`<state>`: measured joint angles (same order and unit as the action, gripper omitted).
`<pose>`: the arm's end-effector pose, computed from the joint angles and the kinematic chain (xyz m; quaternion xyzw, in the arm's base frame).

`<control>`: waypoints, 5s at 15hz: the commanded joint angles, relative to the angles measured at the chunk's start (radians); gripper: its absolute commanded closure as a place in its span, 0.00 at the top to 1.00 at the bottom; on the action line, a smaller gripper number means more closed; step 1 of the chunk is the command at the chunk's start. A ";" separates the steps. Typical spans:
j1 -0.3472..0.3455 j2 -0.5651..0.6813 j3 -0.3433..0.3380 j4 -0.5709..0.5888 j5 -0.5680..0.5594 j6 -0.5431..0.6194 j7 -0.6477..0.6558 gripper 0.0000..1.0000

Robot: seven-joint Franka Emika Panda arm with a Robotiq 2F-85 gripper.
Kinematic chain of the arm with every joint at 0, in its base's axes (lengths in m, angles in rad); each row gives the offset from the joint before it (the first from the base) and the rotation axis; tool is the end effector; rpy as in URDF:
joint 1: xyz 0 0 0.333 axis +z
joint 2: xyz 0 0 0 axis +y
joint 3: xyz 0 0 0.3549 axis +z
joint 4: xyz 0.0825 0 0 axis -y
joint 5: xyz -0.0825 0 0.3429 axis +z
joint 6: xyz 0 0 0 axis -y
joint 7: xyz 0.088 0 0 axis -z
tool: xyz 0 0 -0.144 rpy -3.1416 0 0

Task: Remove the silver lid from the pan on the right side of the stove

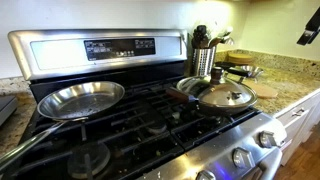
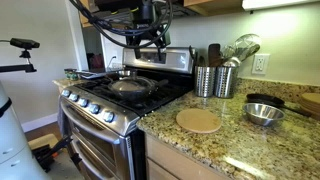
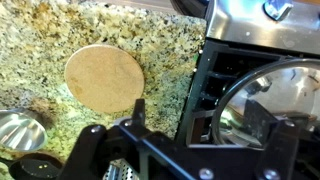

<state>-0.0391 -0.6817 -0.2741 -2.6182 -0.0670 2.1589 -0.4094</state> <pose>0.2929 -0.1083 0.4853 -0.9896 -0.0839 -0.1152 0.0191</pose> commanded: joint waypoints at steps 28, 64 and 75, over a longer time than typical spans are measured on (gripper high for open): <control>0.204 0.229 0.207 0.088 0.176 0.106 -0.006 1.00; 0.206 0.486 0.338 0.268 0.203 0.135 0.045 0.20; 0.096 0.330 0.276 0.274 0.082 0.135 0.106 0.20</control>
<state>0.0968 -0.2912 0.0242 -2.3316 0.0677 2.2995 -0.3535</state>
